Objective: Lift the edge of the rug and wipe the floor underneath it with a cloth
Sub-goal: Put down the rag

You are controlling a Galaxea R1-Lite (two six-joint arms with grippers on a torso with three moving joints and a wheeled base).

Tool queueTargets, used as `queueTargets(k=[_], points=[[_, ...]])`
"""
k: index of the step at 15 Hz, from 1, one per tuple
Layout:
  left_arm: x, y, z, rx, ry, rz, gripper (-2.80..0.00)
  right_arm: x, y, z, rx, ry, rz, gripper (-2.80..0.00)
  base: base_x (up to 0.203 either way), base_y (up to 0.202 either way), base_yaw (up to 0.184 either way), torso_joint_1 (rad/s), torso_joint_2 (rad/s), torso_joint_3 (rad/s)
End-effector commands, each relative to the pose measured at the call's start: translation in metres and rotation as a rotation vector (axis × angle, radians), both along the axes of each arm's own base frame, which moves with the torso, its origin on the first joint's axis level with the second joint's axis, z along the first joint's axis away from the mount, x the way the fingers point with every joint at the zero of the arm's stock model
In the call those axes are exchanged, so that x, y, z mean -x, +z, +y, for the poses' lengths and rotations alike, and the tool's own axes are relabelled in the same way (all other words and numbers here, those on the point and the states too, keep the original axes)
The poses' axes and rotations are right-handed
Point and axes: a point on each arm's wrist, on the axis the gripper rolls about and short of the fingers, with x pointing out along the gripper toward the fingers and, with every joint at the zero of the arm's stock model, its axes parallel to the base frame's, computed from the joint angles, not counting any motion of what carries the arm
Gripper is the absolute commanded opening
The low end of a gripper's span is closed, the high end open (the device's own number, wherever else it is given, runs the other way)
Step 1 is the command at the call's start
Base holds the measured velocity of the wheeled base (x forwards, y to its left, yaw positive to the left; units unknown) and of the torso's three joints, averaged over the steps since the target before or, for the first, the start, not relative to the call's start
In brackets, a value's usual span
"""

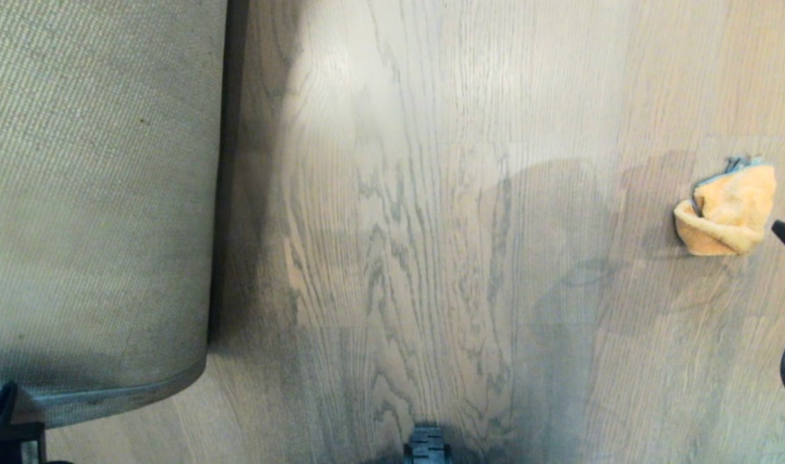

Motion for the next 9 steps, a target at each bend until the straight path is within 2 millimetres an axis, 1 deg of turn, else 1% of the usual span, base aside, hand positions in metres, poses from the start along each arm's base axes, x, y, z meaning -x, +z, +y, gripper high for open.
queueTargets(k=[1,6,9], points=[[0.0,0.0,0.0,-0.002,0.008,-0.004,-2.8,0.007,0.004,0.003,0.009,0.002,-0.019,0.0,0.0,0.0,0.0,0.0,0.0,0.0],[0.0,0.0,0.001,-0.001,0.014,-0.004,-2.8,0.035,-0.002,0.016,0.009,0.009,-0.024,0.0,0.0,0.0,0.0,0.0,0.0,0.0],[0.0,0.0,0.001,-0.002,0.018,-0.003,-2.8,0.046,-0.002,0.023,0.018,0.097,-0.041,0.0,0.0,0.0,0.0,0.0,0.0,0.0]])
